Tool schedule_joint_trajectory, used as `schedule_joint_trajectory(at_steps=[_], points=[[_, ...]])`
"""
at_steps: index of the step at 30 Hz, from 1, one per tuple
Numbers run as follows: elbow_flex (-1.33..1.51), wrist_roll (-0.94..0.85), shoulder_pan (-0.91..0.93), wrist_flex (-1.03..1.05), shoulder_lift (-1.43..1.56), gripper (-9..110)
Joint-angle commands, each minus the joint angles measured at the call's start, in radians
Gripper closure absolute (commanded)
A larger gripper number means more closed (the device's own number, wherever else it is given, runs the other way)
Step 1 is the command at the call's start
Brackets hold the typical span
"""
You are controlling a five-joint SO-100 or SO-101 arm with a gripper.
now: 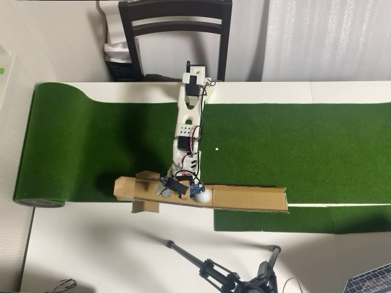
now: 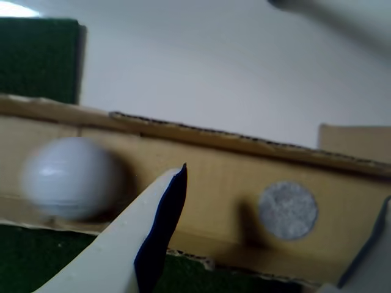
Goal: Pick up the golf ball and place it on the gray mark at the back.
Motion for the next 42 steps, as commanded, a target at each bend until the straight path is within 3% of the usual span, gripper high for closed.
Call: schedule_joint_trajectory(at_steps=[1,19,34,42], points=[[-0.163,0.005,-0.038,0.075,0.124,52],[-0.213,-0.008,-0.083,0.344,0.468,51],[-0.204,-0.008,-0.080,0.730,0.862,51],[-0.095,-0.012,-0.074,0.765,1.058,51]])
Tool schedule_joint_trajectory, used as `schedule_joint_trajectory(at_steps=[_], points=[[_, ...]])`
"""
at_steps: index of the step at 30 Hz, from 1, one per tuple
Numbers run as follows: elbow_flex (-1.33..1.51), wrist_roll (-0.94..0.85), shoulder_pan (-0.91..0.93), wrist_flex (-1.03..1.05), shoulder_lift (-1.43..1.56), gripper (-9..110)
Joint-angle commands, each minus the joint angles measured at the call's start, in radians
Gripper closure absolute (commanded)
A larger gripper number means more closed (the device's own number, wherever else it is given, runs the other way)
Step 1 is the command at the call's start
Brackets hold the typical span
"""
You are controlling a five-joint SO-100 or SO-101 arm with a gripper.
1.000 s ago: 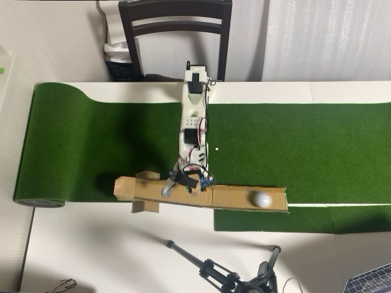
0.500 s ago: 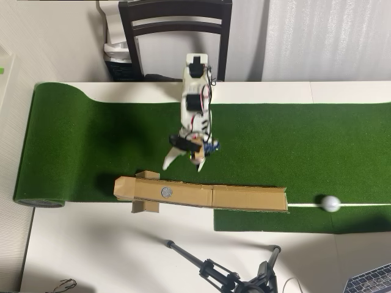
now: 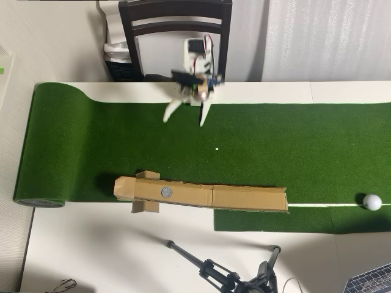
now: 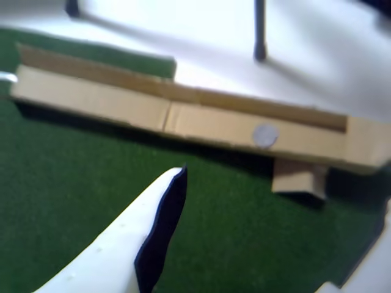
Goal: Pick up the golf ball and place it on the gray mark at the back.
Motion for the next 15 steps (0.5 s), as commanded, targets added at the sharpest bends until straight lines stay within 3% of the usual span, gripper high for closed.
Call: schedule_joint_trajectory(at_steps=[1,10,15], points=[[0.061,-0.012,0.009,0.025,0.167,51],[0.514,0.003,0.014,0.005,0.606,51],[0.867,-0.006,0.075,-0.147,0.902,51]])
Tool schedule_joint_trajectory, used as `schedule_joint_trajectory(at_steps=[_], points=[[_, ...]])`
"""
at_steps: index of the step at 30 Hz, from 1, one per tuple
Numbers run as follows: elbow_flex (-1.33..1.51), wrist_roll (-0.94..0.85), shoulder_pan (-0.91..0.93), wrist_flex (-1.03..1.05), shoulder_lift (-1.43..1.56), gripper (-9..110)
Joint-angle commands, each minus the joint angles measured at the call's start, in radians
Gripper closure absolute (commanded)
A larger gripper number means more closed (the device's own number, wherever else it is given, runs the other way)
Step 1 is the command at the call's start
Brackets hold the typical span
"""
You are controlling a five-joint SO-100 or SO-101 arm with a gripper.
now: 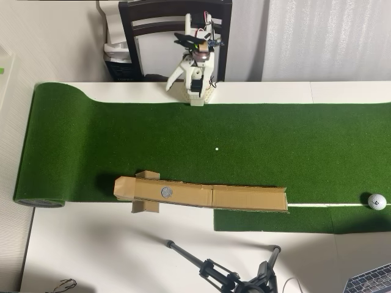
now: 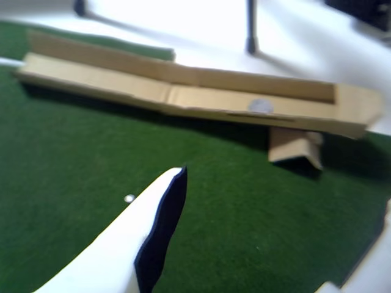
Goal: Pick up the golf ball and place it on the gray mark at the back.
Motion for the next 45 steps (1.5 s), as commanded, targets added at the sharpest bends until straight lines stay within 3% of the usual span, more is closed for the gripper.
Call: schedule_joint_trajectory(at_steps=[1,9,16,45], points=[[0.264,-0.006,0.026,-0.138,0.232,51],[0.758,0.005,0.018,-0.364,0.649,51],[0.956,-0.006,0.014,-0.566,0.617,51],[1.474,0.175,-0.106,-0.604,0.618,52]])
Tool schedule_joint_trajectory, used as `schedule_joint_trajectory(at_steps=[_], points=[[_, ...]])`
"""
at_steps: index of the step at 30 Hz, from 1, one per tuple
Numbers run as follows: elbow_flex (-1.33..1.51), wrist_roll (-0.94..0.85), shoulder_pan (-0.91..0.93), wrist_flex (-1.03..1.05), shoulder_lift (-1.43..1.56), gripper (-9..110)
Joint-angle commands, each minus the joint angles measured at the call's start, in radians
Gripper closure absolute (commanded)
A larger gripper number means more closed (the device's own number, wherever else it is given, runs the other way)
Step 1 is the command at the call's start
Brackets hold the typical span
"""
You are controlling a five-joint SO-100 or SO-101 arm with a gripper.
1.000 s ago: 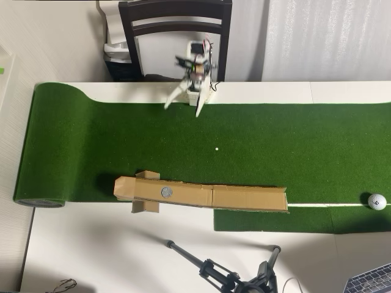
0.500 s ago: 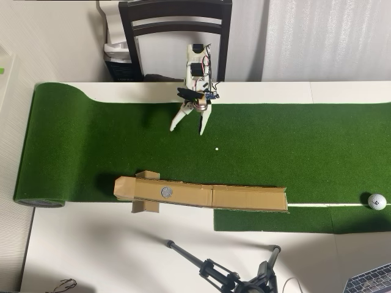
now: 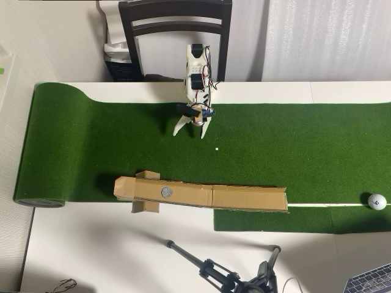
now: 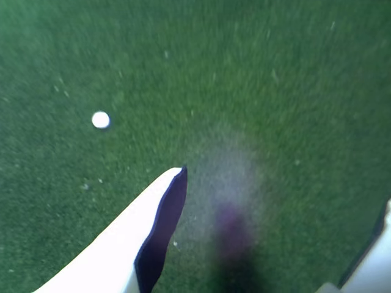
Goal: Pick up the golf ball and place it on the gray mark at the back.
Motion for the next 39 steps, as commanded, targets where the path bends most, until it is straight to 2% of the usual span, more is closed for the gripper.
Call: schedule_joint_trajectory(at_steps=[1,12,26,33,39], points=[[0.040,0.035,-0.032,-0.015,0.087,52],[0.075,0.198,-0.169,0.069,0.087,53],[0.075,0.207,-0.155,0.067,0.087,90],[0.077,0.207,-0.029,0.069,0.087,93],[0.077,0.207,0.028,0.055,0.087,101]])
